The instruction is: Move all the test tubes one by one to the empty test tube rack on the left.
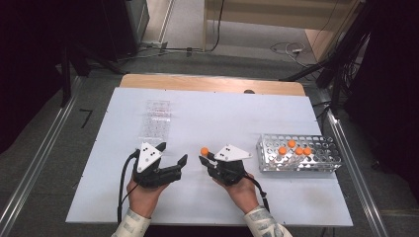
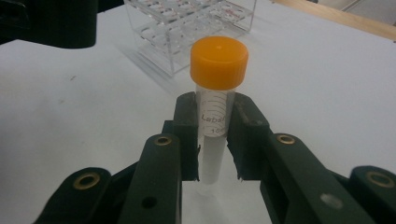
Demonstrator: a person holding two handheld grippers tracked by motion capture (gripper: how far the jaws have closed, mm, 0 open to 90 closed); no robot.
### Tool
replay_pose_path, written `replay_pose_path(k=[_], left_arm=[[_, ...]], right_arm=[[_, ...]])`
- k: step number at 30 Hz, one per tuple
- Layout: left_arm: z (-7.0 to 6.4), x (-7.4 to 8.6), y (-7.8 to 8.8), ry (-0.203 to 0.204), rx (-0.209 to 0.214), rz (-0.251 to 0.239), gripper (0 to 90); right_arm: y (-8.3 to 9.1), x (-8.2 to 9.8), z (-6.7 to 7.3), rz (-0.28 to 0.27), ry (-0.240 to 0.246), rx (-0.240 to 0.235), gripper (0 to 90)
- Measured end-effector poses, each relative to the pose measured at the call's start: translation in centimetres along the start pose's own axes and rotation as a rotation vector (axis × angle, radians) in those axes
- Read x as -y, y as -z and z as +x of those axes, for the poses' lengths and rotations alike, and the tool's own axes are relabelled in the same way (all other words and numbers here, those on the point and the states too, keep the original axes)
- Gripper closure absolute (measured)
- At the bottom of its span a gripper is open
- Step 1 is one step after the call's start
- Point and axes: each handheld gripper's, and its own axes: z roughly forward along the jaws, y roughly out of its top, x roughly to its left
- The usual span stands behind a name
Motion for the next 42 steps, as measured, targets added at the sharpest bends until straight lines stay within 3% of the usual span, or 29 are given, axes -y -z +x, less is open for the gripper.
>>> replay_pose_path(k=[3,7,11,20,26,35,36,39,42], left_arm=[[-0.6,-0.6,0.0,-0.012,0.042,-0.015,28.3],[-1.4,-1.4,-0.3,-0.043,0.095,-0.029,40.8],[-1.6,-1.7,-0.9,-0.050,0.133,-0.010,49.8],[-1.6,-1.6,-1.9,-0.055,0.138,0.018,55.5],[-1.4,-1.5,-2.2,-0.055,0.144,0.028,66.6],[-1.4,-1.5,-2.5,-0.054,0.147,0.034,70.1],[-1.4,-1.5,-2.5,-0.052,0.148,0.035,70.1],[-1.3,-1.6,-2.5,-0.042,0.153,0.029,70.2],[-1.0,-1.7,-2.5,-0.034,0.152,0.024,70.2]], right_arm=[[-0.2,-0.3,0.3,-0.001,-0.003,-0.008,72.0],[-0.7,-0.9,0.9,-0.006,0.005,-0.027,72.0],[-1.0,-1.3,1.4,-0.011,0.026,-0.038,71.9],[-1.4,-1.7,2.0,-0.014,0.027,-0.054,72.0],[-1.5,-1.7,2.1,-0.016,0.029,-0.060,71.9],[-1.4,-1.8,1.9,-0.015,0.019,-0.065,71.4],[-1.4,-1.8,1.9,-0.014,0.015,-0.071,70.2],[-1.4,-1.7,1.4,0.001,-0.022,-0.130,52.9],[-1.3,-1.5,1.1,0.023,-0.017,-0.136,40.9]])
